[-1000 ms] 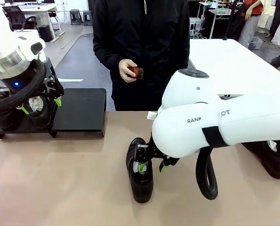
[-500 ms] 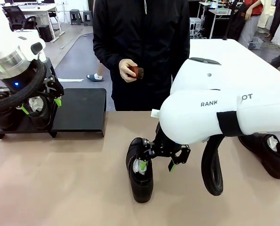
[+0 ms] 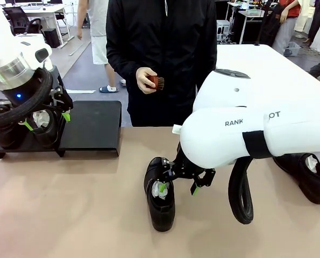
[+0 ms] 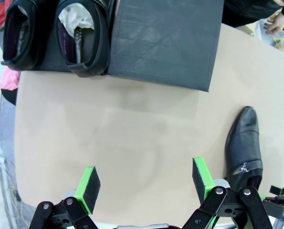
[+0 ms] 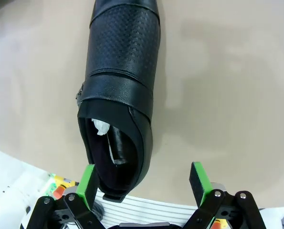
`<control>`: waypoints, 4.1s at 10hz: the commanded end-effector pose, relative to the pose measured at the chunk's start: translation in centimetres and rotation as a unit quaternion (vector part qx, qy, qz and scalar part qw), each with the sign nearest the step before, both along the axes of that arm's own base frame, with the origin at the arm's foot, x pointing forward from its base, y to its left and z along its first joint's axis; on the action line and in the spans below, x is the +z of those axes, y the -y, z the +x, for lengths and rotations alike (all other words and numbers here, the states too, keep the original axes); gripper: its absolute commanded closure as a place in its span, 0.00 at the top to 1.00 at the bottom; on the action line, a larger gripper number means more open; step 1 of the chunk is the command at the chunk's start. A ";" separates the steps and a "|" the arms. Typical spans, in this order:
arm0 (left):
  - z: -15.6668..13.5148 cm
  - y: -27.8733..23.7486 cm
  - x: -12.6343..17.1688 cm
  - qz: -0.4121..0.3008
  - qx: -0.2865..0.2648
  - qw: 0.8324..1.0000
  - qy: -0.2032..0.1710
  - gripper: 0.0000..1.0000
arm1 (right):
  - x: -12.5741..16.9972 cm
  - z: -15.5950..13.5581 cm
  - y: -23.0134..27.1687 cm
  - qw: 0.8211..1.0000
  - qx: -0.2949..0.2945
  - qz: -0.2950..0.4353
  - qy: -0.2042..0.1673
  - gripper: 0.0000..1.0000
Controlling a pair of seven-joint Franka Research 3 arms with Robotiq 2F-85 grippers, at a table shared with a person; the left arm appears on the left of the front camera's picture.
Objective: Organize the shoes by placing them on the stand.
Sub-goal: Place the Shoe from the middle of the table onto the Shoes Stand.
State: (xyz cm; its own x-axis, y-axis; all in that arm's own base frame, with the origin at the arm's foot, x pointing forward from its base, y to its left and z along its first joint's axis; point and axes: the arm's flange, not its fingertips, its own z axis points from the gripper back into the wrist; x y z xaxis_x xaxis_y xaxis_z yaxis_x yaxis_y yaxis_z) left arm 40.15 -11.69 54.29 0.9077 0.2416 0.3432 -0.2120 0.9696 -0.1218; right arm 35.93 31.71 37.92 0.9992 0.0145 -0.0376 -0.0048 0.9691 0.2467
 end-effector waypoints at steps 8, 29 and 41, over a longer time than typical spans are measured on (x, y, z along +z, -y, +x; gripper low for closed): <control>-4.2 6.8 -0.6 -0.046 0.023 0.998 -0.041 1.00 | 4.4 -2.3 21.1 0.991 -0.081 -0.028 0.099 1.00; -7.2 34.1 -14.4 -0.017 -0.158 0.983 -0.092 1.00 | 5.7 -1.0 21.6 0.990 -0.096 -0.025 0.098 1.00; -4.9 34.9 -19.4 0.024 -0.114 0.987 -0.115 0.33 | 5.7 -1.0 21.6 0.990 -0.096 -0.025 0.098 1.00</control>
